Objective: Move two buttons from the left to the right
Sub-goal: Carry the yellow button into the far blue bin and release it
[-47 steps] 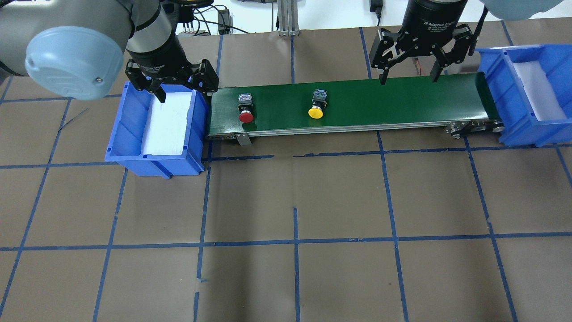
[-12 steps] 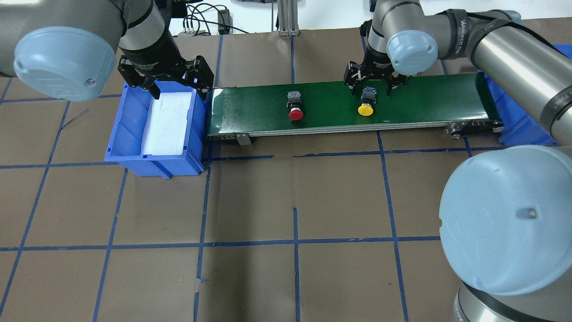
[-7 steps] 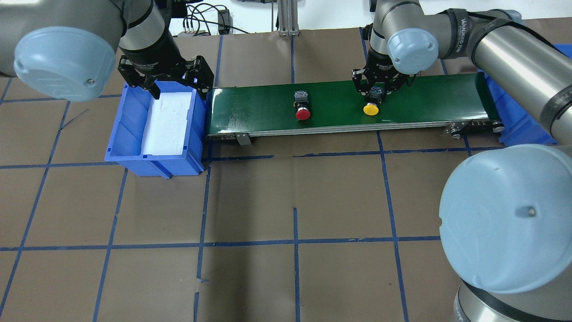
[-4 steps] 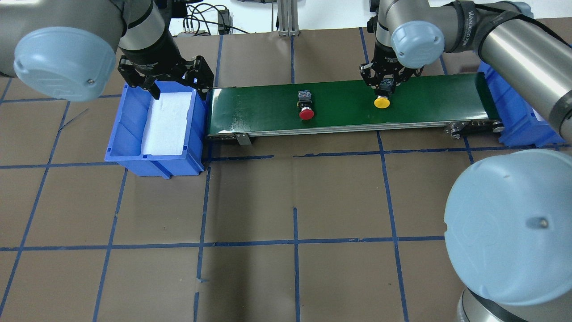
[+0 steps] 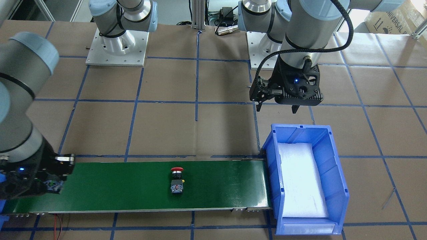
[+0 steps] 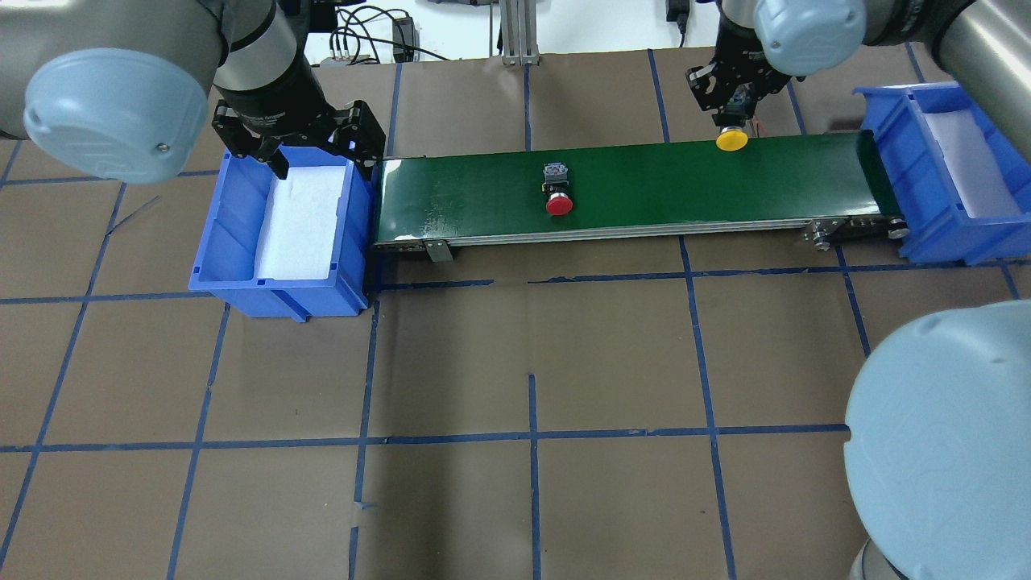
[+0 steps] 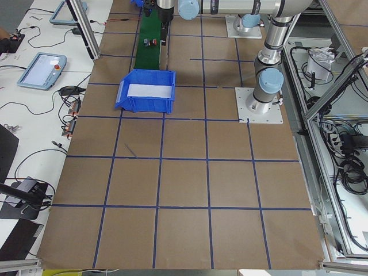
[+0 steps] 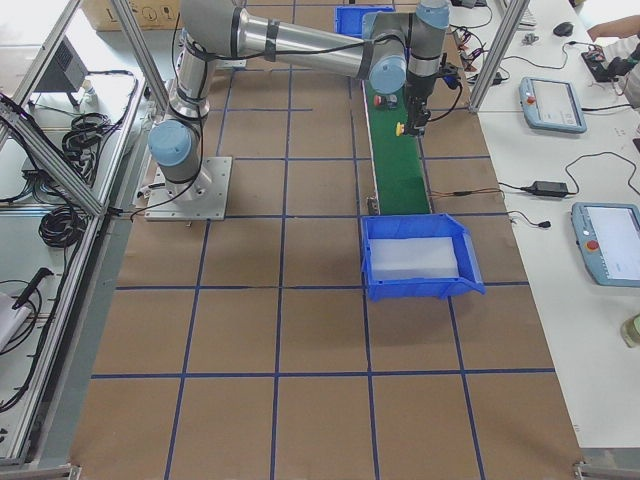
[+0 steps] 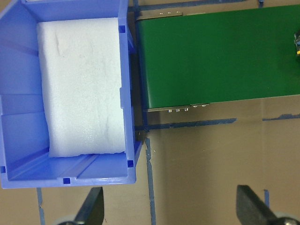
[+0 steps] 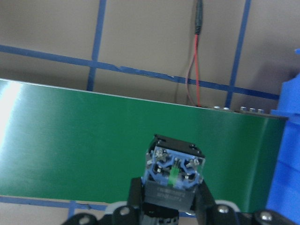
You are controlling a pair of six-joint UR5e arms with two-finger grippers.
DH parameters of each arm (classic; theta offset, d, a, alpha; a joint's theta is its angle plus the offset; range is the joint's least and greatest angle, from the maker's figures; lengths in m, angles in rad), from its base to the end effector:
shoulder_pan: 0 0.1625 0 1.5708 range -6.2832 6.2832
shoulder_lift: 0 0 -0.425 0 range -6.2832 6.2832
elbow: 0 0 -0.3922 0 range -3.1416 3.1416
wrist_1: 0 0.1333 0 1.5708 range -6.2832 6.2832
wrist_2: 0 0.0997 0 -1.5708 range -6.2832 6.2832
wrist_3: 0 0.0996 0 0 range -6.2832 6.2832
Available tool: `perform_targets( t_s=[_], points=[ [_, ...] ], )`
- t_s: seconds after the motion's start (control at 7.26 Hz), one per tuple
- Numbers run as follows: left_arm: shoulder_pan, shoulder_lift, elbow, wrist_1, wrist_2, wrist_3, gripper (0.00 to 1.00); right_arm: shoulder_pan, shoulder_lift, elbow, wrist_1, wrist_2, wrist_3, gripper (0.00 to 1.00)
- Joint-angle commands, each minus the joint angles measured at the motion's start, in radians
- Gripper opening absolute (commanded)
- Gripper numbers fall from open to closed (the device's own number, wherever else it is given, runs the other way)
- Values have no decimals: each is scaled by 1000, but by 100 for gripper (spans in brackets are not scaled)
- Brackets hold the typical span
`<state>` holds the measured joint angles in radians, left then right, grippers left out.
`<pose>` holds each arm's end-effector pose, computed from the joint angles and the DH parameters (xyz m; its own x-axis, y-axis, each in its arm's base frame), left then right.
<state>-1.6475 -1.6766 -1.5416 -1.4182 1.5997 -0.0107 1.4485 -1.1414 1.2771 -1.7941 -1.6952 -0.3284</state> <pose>-0.1716 -0.5313 0.4634 -0.9976 0.0638 -0.0280 0.0657 0.9949 -0.0762 0.0379 -0.6832 0.4061 -0.9702 -0.1941 0.1452 -0.2022 0.9784 -0.0429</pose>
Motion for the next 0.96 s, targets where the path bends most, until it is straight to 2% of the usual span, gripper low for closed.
perform_targets(
  t_s=[0.0, 0.41, 0.83],
  points=[
    [2, 0, 0, 1, 0, 0, 100, -127, -40, -5, 18, 2, -255, 14],
    [2, 0, 0, -1, 0, 0, 100, -298, -17, -51, 6, 15, -516, 15],
    [2, 0, 0, -1, 0, 0, 100, -342, 77, -62, -33, 6, -538, 16]
  ],
)
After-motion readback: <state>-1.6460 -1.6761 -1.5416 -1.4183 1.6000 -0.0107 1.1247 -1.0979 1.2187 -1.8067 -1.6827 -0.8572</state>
